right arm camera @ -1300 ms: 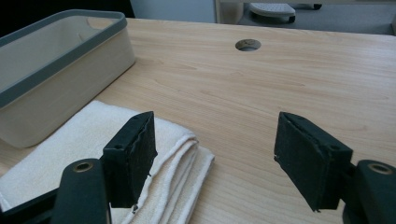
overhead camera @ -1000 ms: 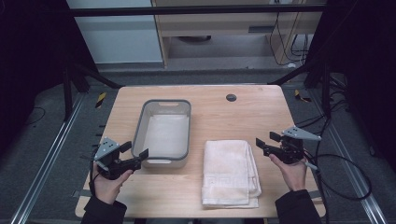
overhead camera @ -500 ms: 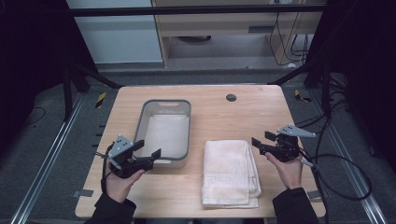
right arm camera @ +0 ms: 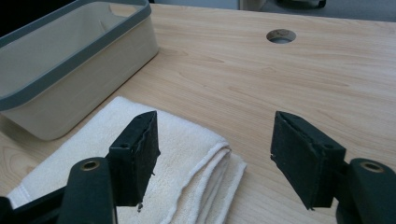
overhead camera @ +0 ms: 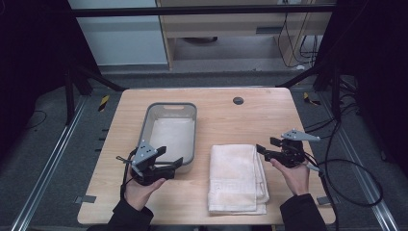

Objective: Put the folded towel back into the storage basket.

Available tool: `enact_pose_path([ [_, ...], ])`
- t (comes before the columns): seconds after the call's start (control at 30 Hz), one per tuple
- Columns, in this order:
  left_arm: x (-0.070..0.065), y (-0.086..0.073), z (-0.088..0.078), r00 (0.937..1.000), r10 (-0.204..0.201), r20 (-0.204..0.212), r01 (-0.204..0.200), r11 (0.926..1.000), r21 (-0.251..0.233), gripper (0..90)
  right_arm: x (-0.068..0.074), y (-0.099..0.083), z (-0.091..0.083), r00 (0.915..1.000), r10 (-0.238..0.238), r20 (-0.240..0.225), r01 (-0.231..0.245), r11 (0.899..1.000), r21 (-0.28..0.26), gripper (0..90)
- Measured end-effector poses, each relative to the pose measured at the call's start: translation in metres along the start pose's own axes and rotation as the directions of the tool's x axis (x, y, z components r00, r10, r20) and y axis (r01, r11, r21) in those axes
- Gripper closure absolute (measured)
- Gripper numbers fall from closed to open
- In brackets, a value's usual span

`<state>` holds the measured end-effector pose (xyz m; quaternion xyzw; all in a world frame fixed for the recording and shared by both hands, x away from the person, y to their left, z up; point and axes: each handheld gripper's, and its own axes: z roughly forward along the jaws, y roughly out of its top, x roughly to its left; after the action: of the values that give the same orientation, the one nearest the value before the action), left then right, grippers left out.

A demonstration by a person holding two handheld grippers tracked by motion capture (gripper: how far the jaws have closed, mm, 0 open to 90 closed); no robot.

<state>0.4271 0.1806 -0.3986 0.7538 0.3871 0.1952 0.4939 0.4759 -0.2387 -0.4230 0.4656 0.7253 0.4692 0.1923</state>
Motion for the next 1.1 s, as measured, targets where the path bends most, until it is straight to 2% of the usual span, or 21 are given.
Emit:
enact_pose_path([
  [0.13,-0.010,-0.002,0.007,0.9998,0.013,0.015,-0.014,0.9998,0.015,25.0,0.001,-0.001,0.003,0.9999,-0.011,-0.001,0.011,1.000,0.013,31.1],
  [0.43,-0.024,-0.010,0.015,0.9985,0.032,0.044,-0.034,0.9983,0.046,25.9,0.005,-0.005,0.010,0.9996,-0.027,0.003,0.027,0.999,0.034,26.9],
  [0.8,-0.036,-0.019,0.023,0.9966,0.046,0.069,-0.051,0.9956,0.078,28.7,0.009,-0.010,0.019,0.9990,-0.045,-0.006,0.045,0.996,0.075,24.6],
  [1.1,-0.045,-0.026,0.030,0.9945,0.056,0.088,-0.066,0.9909,0.117,29.8,0.011,-0.013,0.023,0.9987,-0.050,0.007,0.049,0.995,0.088,21.2],
])
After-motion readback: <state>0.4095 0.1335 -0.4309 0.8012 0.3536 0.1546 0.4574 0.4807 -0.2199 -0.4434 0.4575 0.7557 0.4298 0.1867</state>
